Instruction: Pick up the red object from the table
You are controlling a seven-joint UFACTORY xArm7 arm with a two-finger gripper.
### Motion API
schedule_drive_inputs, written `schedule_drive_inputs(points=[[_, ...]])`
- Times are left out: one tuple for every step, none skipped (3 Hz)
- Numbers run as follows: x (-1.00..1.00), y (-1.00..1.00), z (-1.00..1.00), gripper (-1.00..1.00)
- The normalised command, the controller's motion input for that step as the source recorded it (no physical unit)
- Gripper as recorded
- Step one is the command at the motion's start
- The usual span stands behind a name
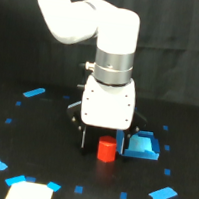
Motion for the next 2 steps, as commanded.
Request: schedule_drive_inputs(points=[[0.24,-0.15,-0.19,-0.87],[0.19,0.33,0.12,-0.89]])
